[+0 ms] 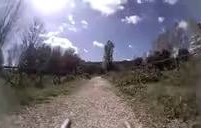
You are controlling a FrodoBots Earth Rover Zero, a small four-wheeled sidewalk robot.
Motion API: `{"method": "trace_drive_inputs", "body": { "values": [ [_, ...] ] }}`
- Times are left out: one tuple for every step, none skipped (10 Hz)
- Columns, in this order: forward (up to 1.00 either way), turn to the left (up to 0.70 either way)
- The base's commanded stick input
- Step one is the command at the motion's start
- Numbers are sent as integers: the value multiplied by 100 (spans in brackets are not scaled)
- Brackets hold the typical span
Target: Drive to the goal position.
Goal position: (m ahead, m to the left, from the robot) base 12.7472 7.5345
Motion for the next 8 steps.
{"method": "trace_drive_inputs", "body": {
  "values": [
    [85,0],
    [85,0],
    [85,0],
    [85,0],
    [85,-13],
    [85,-31],
    [85,-25],
    [85,-13]
  ]
}}
